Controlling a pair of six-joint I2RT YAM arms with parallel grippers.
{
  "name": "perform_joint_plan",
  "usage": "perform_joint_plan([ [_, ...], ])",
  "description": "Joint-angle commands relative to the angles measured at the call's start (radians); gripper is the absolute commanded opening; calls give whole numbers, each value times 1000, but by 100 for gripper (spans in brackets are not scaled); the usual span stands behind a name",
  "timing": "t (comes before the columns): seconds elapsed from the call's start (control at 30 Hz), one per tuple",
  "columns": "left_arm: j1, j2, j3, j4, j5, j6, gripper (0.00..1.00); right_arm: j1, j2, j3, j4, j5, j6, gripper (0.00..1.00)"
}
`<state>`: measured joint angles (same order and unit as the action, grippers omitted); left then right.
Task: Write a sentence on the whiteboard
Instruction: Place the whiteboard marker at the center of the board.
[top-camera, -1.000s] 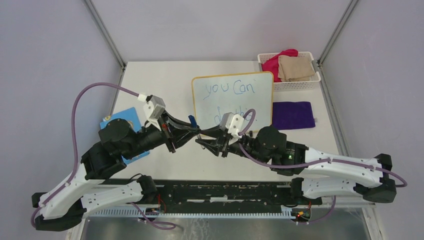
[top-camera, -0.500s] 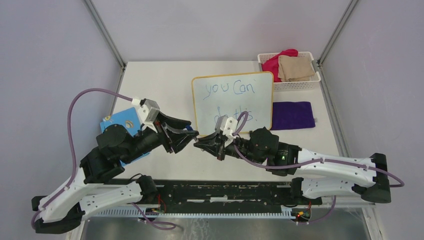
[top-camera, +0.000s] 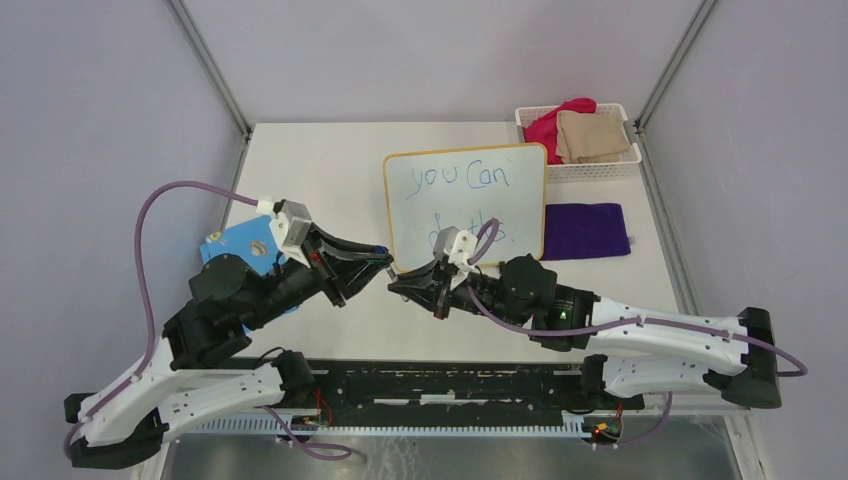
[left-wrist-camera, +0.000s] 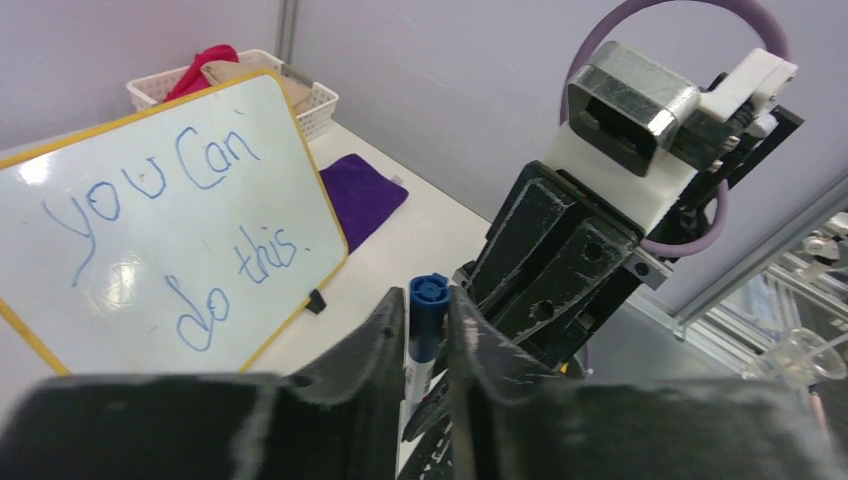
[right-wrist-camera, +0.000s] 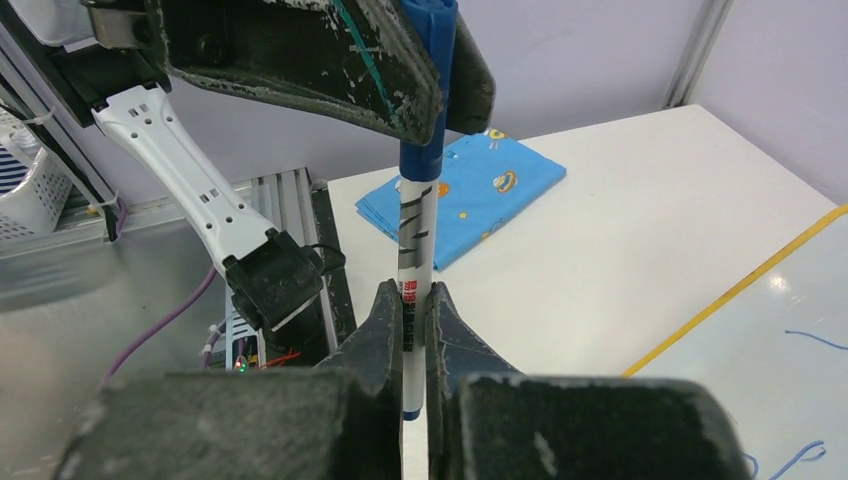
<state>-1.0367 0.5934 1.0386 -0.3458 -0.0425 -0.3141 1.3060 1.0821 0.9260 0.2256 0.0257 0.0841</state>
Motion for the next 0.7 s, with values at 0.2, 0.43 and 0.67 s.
perform_joint_plan([
  [0.2, 0, 34, -68, 92, 93, -37, 2, -14, -26, -21, 126, -48, 60, 0],
  [0.43, 0, 121, -158, 71, 197, -87, 2, -27, -72, -72, 232, 15, 56, 0],
  [0.67, -1, 62, -273, 93, 226, -148, 2, -49, -126, -96, 289, 80, 27, 0],
])
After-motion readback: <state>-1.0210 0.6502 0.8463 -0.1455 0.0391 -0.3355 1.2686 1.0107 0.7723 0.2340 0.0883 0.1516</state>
